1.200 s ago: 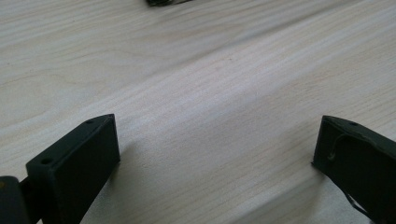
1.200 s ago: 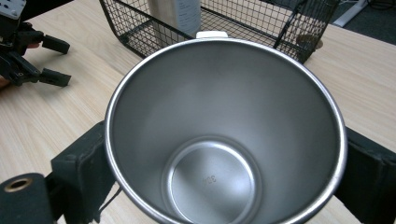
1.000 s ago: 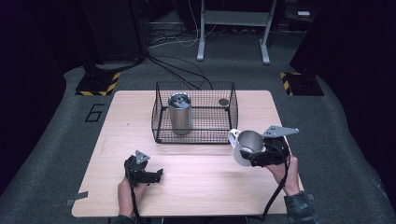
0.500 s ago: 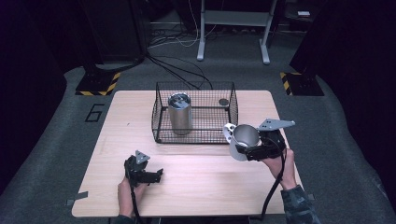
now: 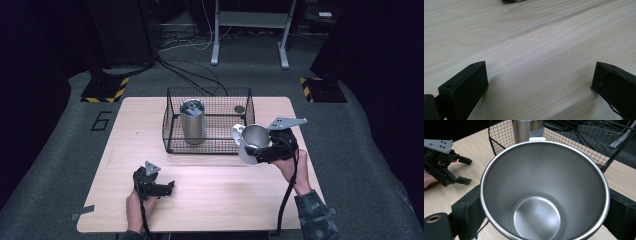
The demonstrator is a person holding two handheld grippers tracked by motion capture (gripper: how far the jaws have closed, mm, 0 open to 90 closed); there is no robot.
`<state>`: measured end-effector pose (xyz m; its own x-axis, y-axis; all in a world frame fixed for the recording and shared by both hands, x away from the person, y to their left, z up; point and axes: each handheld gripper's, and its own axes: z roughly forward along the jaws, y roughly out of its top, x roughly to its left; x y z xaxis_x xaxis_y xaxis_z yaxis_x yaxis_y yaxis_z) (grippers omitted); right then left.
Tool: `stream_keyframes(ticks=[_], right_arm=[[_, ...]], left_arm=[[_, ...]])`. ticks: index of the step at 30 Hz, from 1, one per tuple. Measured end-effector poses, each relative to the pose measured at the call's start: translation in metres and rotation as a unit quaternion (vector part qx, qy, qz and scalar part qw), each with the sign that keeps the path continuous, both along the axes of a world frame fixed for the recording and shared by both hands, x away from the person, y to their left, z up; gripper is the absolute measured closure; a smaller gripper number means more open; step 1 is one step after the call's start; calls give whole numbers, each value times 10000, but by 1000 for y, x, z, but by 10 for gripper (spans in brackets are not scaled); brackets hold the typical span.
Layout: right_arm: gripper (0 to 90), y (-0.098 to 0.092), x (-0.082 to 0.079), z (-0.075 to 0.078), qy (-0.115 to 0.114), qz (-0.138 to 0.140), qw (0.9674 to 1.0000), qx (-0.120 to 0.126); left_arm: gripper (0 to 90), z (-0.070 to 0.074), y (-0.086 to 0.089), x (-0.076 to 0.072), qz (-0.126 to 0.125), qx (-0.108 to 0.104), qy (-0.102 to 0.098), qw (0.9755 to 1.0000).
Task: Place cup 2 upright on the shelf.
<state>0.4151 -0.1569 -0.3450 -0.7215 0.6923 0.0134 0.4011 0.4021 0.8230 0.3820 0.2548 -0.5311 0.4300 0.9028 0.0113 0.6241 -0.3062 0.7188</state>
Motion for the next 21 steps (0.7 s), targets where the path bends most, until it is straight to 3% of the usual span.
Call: stream_keyframes(ticks=[21], right_arm=[[66, 22, 26, 15, -53, 44, 10000, -69]], left_arm=[[0, 0, 0, 0, -3, -1, -3, 10000]])
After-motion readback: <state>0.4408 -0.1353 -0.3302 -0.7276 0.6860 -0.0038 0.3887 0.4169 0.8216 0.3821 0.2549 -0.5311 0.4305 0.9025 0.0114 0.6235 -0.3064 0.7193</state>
